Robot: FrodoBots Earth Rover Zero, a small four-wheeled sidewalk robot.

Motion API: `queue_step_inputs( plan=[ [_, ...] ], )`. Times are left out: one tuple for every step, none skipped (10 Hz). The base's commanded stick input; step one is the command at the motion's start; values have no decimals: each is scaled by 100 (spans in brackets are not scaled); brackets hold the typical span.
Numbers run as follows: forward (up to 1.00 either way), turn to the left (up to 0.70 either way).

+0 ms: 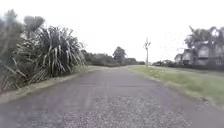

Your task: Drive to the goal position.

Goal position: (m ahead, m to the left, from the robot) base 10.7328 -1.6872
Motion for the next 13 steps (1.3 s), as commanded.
queue_step_inputs(
  plan=[
    [100,0],
    [100,0],
    [100,0],
    [100,0],
    [100,0],
    [100,0],
    [100,0],
    [100,0],
    [100,0],
    [100,0],
    [100,0],
    [100,0],
    [100,0]
  ],
)
